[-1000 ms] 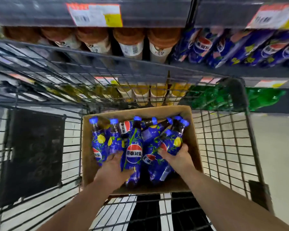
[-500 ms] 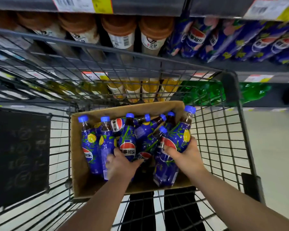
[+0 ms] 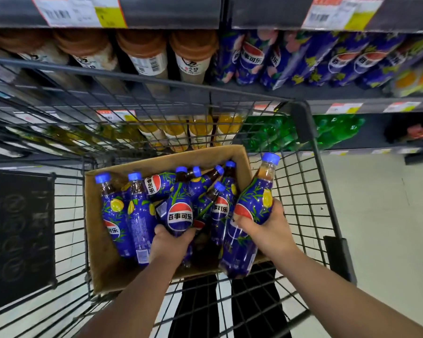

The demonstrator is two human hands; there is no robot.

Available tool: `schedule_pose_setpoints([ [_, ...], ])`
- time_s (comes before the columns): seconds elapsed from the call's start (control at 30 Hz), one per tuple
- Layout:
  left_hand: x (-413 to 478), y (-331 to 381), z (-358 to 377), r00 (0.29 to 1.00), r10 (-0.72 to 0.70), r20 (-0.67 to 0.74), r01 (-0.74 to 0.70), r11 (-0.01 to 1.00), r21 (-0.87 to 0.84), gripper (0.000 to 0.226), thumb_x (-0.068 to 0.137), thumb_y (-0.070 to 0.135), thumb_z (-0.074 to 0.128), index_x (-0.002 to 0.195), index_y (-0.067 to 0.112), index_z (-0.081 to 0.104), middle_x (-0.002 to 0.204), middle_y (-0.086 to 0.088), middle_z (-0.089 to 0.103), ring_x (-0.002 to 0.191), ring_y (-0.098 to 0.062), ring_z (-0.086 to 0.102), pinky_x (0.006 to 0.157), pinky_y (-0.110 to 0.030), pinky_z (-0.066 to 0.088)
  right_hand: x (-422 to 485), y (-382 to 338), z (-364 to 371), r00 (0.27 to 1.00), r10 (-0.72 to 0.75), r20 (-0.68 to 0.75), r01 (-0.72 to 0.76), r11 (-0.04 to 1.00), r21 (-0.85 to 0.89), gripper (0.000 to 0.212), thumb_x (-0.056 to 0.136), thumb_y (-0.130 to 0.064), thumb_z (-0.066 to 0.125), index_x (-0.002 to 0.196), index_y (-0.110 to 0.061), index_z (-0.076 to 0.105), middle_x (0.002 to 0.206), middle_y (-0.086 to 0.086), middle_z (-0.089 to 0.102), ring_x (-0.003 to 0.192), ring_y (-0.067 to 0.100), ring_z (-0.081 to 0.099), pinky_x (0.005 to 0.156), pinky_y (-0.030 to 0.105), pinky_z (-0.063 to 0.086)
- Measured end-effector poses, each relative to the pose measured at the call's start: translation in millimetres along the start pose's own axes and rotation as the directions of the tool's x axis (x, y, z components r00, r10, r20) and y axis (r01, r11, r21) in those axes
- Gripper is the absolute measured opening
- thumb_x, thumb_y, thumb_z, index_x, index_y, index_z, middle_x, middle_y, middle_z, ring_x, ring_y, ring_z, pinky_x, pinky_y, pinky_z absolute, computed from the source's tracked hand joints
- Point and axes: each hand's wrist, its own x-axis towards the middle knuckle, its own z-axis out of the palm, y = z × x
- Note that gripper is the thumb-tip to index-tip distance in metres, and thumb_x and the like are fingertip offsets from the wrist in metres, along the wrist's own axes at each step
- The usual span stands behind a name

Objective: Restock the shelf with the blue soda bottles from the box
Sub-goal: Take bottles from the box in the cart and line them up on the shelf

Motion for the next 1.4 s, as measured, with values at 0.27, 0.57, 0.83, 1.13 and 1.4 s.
schedule_pose_setpoints([
  [0.27,-84,15,-61,0.965,0.261,0.016,-0.245,0.924,-0.294,0.032,0.07,0.025,0.077,0.088,0.023,0.051,0.084,0.001,0.063,0.077,-0.018,0.059,0.074,-0.031,0.044,-52,-44,-38,0.996,-0.093,0.002,0.093,0.989,0.118,0.046,0.063,-0.025,0.08,0.095,-0.029,0.048,0.094,-0.001,0.068,0.086,0.015,0.067,0.083,0.039,0.055],
  [0.57,-200,75,-87,0.809,0.588,0.014,-0.539,0.75,-0.384,0.036,0.073,0.012,0.075,0.101,0.021,0.054,0.092,0.006,0.066,0.078,-0.007,0.062,0.065,-0.024,0.046,-136,-96,-125,0.951,-0.286,-0.118,0.305,0.932,0.195,0.035,0.073,-0.012,0.073,0.095,-0.025,0.049,0.086,-0.006,0.063,0.065,-0.003,0.062,0.059,0.012,0.048],
  [0.83,-305,147,-23,0.623,0.776,0.097,-0.679,0.598,-0.426,0.064,0.044,0.046,0.072,0.102,0.026,0.054,0.097,0.001,0.069,0.081,-0.014,0.065,0.079,-0.037,0.052,-186,-80,-250,0.893,-0.344,-0.291,0.412,0.884,0.22,0.038,0.071,-0.014,0.075,0.096,-0.029,0.05,0.085,-0.011,0.065,0.058,-0.011,0.06,0.061,0.013,0.049],
  [1.13,-431,198,134,0.534,0.825,0.186,-0.652,0.541,-0.531,0.064,0.033,0.043,0.072,0.092,0.024,0.058,0.092,-0.005,0.072,0.082,-0.026,0.067,0.083,-0.048,0.053,-217,-16,-449,0.832,-0.376,-0.408,0.505,0.819,0.274,0.052,0.055,-0.027,0.075,0.1,-0.033,0.05,0.077,-0.013,0.072,0.068,0.0,0.067,0.068,0.021,0.052],
  [1.4,-518,234,230,0.473,0.863,0.177,-0.667,0.481,-0.569,0.037,0.058,0.019,0.077,0.089,0.024,0.057,0.077,0.004,0.072,0.064,-0.009,0.068,0.056,-0.024,0.051,-231,10,-592,0.717,-0.466,-0.519,0.63,0.751,0.198,0.044,0.07,-0.012,0.076,0.089,-0.038,0.047,0.089,-0.011,0.066,0.068,-0.005,0.064,0.063,0.014,0.051],
])
